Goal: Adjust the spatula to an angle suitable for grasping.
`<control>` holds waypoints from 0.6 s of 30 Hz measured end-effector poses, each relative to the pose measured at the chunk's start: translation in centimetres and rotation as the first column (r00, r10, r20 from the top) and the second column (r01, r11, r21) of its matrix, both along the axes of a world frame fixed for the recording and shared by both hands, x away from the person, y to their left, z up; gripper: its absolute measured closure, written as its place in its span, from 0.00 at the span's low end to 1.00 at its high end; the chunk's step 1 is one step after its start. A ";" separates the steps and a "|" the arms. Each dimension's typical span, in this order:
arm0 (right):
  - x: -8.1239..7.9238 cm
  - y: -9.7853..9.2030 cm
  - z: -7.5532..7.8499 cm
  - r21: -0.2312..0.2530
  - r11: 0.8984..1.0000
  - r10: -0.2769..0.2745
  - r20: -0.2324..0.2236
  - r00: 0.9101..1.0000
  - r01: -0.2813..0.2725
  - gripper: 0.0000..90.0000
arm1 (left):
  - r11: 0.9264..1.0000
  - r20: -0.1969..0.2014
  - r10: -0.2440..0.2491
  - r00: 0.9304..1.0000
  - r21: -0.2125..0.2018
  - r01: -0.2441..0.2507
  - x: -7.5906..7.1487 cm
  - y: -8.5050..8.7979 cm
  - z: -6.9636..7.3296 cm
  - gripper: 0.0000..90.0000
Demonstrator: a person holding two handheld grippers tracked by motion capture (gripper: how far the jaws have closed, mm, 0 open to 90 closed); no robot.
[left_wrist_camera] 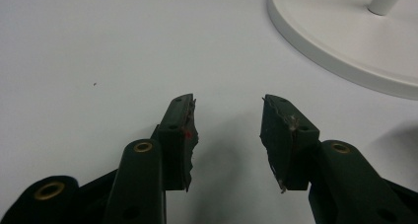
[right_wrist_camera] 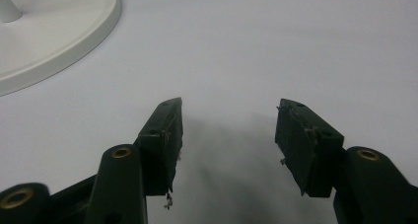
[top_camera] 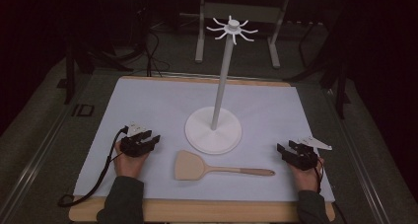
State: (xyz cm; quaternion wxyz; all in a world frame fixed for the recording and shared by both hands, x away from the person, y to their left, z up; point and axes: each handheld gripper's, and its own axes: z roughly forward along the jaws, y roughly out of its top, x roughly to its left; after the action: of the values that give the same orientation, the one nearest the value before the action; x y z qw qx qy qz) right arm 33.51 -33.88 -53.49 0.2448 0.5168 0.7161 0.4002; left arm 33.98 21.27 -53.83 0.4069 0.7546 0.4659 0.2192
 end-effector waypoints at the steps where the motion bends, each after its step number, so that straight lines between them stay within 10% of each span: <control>1: 0.0 0.0 0.0 0.001 1.000 0.000 -0.001 1.000 0.000 0.48 | 1.000 0.003 -0.002 1.000 0.000 0.002 0.0 0.0 0.1 0.63; 18: 0.1 0.0 0.0 0.003 1.000 0.002 -0.006 1.000 -0.002 0.48 | 0.999 0.046 -0.051 0.998 0.001 0.051 -0.8 -0.5 1.9 0.65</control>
State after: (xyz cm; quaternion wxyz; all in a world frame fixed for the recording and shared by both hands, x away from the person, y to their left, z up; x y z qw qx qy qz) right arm 33.57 -33.90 -53.51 0.2416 0.5178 0.7167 0.3998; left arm 33.19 20.82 -51.91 0.4232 0.7608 0.4371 0.2261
